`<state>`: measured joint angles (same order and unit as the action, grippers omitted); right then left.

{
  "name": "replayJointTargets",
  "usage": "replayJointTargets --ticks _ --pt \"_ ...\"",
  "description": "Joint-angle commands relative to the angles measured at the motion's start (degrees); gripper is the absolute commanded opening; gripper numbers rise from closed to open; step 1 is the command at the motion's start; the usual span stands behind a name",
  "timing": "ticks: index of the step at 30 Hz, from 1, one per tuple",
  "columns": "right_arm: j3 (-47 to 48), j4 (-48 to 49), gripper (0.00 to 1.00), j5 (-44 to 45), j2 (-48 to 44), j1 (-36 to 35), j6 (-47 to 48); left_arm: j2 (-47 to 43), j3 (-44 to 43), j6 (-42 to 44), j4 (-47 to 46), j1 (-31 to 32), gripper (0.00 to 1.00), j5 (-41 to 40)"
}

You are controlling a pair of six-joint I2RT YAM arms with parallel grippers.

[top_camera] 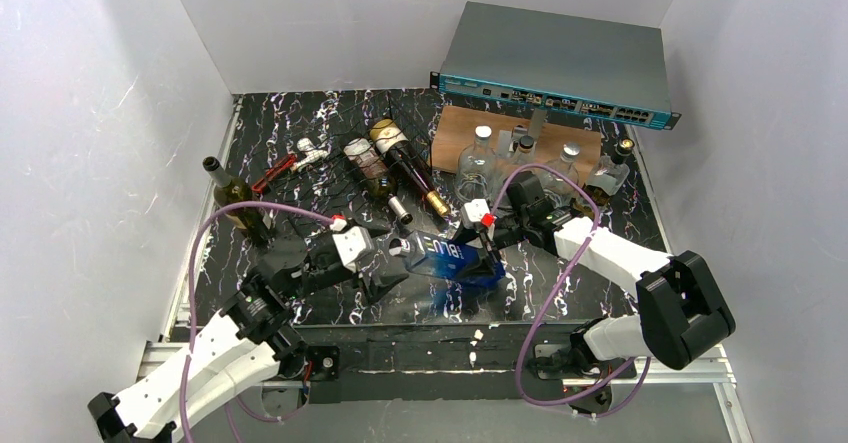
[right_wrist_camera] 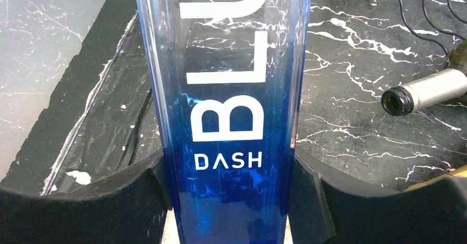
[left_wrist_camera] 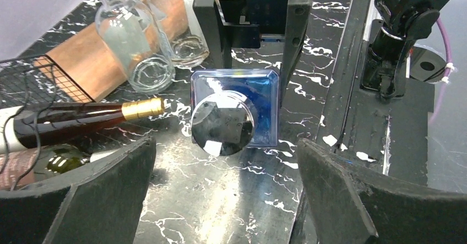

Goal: Take the wine bottle off the wine rack
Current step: Place the wine bottle at the center of the board.

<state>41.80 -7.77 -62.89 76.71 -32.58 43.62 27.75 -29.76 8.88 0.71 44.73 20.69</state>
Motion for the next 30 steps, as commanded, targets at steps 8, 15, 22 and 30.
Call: replayJointTargets --ticks 8,15,22,30 --pt "4.3 -0.3 0.02 -6.6 -1.0 0.3 1.7 8.5 2.4 -5.5 -15.6 -0.2 0.98 4.8" --pt "4.2 -0.2 0.03 -6.7 -0.9 0.3 1.8 12.9 2.6 -8.2 -20.3 0.1 0.98 5.4" --pt "4.1 -0.1 0.02 -6.7 -0.8 0.4 1.7 16.6 2.3 -10.2 -21.7 0.8 0.90 6.0" --pt "4.0 0.1 0.03 -6.8 -0.6 0.3 1.5 18.6 1.4 -11.0 -21.8 0.9 0.71 7.2"
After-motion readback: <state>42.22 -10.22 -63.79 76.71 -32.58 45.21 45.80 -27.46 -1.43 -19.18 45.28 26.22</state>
